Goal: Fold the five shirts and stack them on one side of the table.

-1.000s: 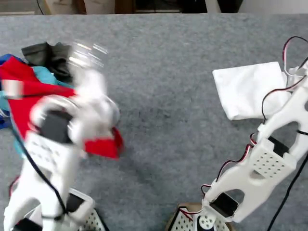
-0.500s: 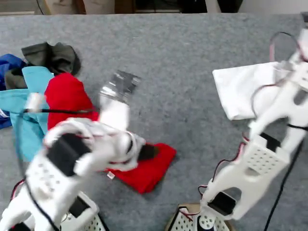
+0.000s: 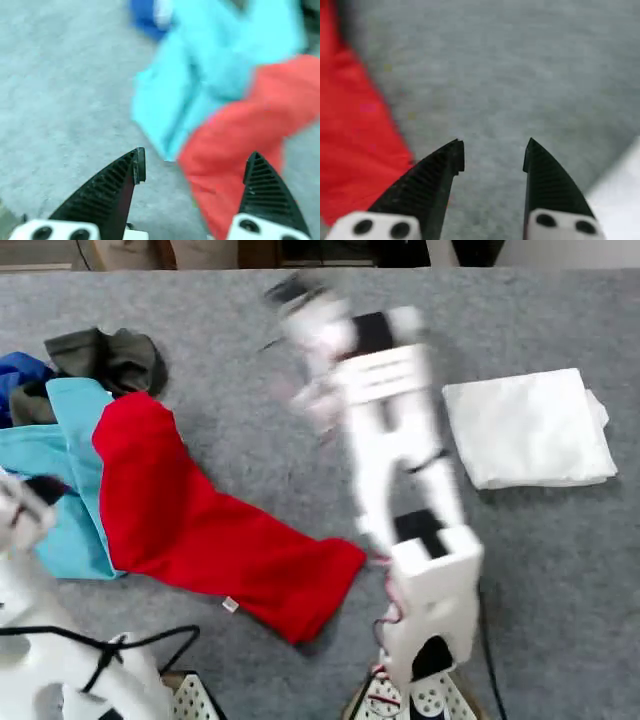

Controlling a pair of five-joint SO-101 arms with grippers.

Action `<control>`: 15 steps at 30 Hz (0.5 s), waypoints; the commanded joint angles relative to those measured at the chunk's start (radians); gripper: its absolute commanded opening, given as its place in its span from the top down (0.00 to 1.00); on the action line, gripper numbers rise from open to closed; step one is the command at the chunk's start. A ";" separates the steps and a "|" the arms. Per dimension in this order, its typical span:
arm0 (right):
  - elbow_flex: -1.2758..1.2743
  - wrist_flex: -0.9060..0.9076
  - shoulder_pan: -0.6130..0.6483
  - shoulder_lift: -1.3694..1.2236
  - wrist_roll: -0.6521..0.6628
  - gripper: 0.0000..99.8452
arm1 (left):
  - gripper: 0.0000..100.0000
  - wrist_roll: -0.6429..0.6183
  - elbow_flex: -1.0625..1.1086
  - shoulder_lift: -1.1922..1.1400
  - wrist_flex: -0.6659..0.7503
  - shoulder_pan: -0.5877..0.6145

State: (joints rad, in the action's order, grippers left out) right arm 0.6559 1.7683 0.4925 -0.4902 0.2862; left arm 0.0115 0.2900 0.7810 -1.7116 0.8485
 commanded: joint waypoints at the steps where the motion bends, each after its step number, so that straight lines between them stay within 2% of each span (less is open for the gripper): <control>1: -0.048 0.012 0.166 -0.067 0.008 0.80 | 0.69 0.048 0.104 0.012 0.101 0.143; 5: -0.048 0.012 0.255 -0.171 0.002 0.80 | 0.69 0.054 0.198 0.012 0.183 0.219; 9: -0.048 0.012 0.321 -0.243 0.000 0.80 | 0.69 0.084 0.238 0.012 0.192 0.245; 15: -0.048 -0.038 0.335 -0.358 0.000 0.81 | 0.69 0.100 0.244 0.012 0.195 0.242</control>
State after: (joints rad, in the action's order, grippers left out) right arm 0.6084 1.7545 0.8209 -0.8324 0.2862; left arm 0.1036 0.5447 0.7810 -1.5351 1.0817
